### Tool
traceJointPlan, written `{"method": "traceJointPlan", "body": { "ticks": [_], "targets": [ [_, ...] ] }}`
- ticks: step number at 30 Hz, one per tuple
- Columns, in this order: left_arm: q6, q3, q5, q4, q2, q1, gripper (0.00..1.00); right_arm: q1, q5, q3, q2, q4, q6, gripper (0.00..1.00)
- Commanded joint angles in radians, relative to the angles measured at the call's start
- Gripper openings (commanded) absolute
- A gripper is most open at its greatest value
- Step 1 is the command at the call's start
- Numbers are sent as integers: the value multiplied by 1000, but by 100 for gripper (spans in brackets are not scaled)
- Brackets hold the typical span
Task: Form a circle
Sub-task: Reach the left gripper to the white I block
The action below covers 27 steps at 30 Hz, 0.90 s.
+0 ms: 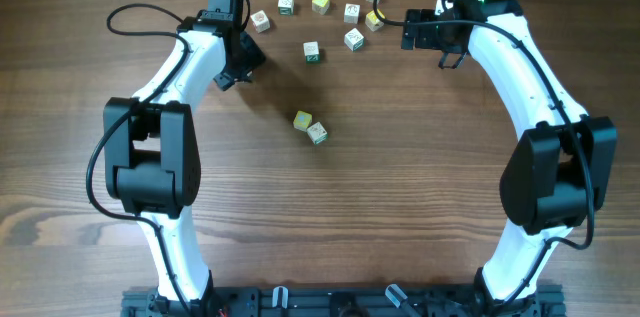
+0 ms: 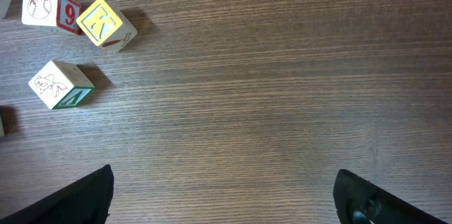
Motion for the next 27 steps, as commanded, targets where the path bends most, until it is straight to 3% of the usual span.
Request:
{"method": "traceJointPlan", "body": {
  "ticks": [1, 7, 13, 21, 23, 24, 25, 27],
  "targets": [
    [5, 0, -35, 3, 9, 3, 60, 3, 11, 10, 2, 3, -9, 100],
    [5, 0, -35, 7, 42, 3, 57, 3, 11, 10, 2, 3, -10, 100],
    [5, 0, -34, -25, 42, 3, 43, 3, 11, 10, 2, 3, -10, 100],
    [6, 0, 64, -113, 42, 3, 43, 3, 11, 10, 2, 2, -9, 100],
    [30, 0, 63, -119, 42, 4, 49, 3, 11, 10, 2, 3, -9, 100],
    [39, 0, 58, -114, 42, 6, 61, 3, 11, 10, 2, 3, -9, 100],
    [39, 0, 35, -101, 42, 12, 66, 3, 11, 10, 2, 3, -9, 100],
    [39, 0, 14, -72, 42, 23, 70, 3, 11, 10, 2, 3, -9, 100]
  ]
}}
